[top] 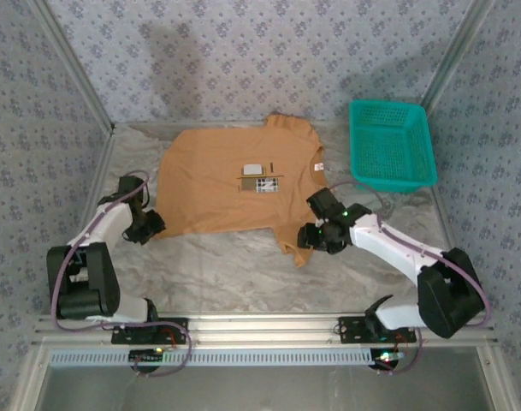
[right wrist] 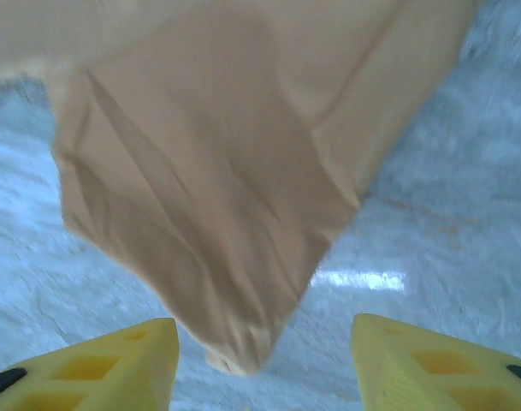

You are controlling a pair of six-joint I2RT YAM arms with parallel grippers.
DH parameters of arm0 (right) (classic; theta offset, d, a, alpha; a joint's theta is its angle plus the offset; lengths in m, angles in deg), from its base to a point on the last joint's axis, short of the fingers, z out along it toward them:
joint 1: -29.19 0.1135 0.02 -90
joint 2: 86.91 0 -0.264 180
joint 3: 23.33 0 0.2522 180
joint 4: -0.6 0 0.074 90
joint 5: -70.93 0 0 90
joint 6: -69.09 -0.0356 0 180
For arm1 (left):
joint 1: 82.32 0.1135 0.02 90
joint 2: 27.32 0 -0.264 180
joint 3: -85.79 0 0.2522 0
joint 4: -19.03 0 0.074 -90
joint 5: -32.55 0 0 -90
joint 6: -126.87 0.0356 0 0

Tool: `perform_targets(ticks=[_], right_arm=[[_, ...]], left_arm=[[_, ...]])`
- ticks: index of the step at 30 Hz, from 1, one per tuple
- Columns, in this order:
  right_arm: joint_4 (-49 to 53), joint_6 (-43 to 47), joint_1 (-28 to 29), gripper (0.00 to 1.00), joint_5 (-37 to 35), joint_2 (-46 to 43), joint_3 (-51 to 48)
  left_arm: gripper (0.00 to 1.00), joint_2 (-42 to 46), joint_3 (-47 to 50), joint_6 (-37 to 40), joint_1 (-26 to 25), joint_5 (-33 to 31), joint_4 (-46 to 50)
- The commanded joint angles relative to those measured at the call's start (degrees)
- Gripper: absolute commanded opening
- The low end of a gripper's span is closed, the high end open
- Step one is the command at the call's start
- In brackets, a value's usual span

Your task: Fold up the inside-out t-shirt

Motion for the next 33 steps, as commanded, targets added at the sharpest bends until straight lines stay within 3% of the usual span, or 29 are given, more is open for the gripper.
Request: perform_targets(ticks=[1,9,15,17,19,24,28,33], right_arm=[[-0.6,-3.7,2.3,0.61,-1.5,-2.8,-3.1],[-5.4,-8.5,7.1,0.61,-1.5,-1.1,-7.0],[-8.9,-9.2,7.7,0.59,-1.9,5.1,-5.6],[-10.3,-9.3,7.4,0.54,-2.7,7.1,-5.5],[-10.9,-9.3,6.7,0.44,-2.8,8.8,-5.1],[-5.3,-6.9,5.8,0.0,-5.3,6.8,-0.7],[5.4,-3.3,4.5,0.0,-9.1,-0.2,6.7],[12.1,5.6,-1.1,0.0,-10.7,-11.6,20.8]], left_arm=[[0.33,-2.6,-0.7,-0.9,0.6,0.8,-5.0],[0.28,-9.4,0.6,-1.2,0.8,1.7,-9.9],[0.07,-11.2,0.9,-0.3,2.2,1.7,-10.6],[0.0,-11.0,0.7,-0.1,3.0,1.8,-10.4],[0.0,-10.4,0.4,0.1,3.7,2.1,-10.1],[0.0,-5.4,-1.8,0.4,4.3,2.7,-6.1],[0.0,3.1,-7.5,0.2,4.3,2.1,0.4],[0.0,13.4,-22.9,0.0,4.3,1.6,9.2]])
